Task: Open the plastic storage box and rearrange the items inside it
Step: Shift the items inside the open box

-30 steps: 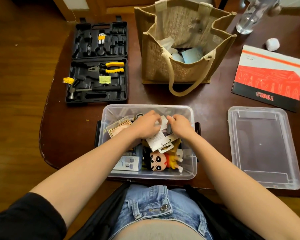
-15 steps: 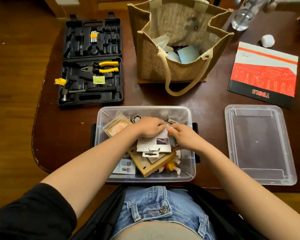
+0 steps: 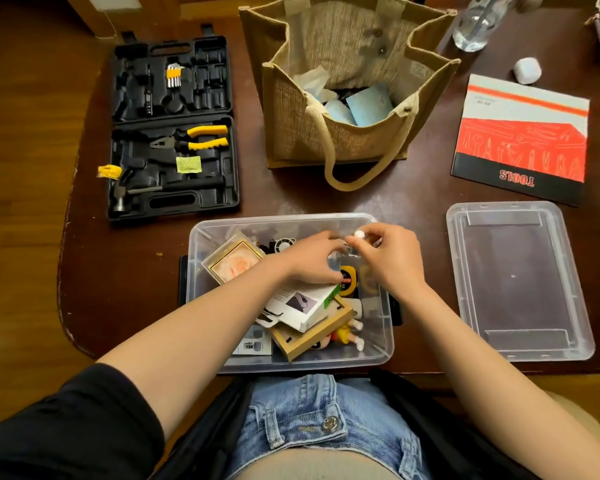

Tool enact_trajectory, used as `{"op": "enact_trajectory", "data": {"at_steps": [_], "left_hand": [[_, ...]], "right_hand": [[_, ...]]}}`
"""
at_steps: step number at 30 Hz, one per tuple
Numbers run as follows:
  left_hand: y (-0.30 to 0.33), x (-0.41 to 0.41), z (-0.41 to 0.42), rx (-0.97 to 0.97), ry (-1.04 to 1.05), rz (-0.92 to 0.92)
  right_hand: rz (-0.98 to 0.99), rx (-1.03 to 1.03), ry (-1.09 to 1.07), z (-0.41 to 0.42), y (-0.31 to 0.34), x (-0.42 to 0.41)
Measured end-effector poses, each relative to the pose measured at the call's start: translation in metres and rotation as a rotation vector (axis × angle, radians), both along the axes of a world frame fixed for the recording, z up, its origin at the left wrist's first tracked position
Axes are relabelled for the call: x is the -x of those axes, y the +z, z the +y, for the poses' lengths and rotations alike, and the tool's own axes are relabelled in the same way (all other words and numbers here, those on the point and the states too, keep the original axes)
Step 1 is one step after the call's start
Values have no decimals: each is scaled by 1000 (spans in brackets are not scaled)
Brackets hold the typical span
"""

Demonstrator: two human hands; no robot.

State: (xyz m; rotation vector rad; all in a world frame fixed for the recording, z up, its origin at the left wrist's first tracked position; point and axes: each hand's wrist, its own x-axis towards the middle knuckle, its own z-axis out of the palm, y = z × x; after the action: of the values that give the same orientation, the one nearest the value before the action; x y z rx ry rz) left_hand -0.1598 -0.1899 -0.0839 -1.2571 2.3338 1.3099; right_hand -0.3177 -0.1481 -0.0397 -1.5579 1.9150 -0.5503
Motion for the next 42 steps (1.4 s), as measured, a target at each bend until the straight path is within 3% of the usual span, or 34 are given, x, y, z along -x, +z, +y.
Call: {"op": "enact_trajectory", "data": {"at_steps": [12, 16, 22, 27, 35, 42], "left_hand": [[-31, 27, -2, 64, -63, -396], [-33, 20, 0, 14, -93, -379], [-30, 16, 7, -4, 2, -299], [-28, 14, 9, 4, 34, -274], [-28, 15, 10, -54, 50, -299], [-27, 14, 12, -44, 153, -189]], "right_hand": [[397, -90, 150, -16, 5, -1], [529, -143, 259, -21, 1, -10], [718, -232, 617, -18, -13, -39], [798, -267, 653, -31, -29, -47], [784, -255, 587, -30, -34, -48], [483, -270, 305, 4, -33, -46]]}}
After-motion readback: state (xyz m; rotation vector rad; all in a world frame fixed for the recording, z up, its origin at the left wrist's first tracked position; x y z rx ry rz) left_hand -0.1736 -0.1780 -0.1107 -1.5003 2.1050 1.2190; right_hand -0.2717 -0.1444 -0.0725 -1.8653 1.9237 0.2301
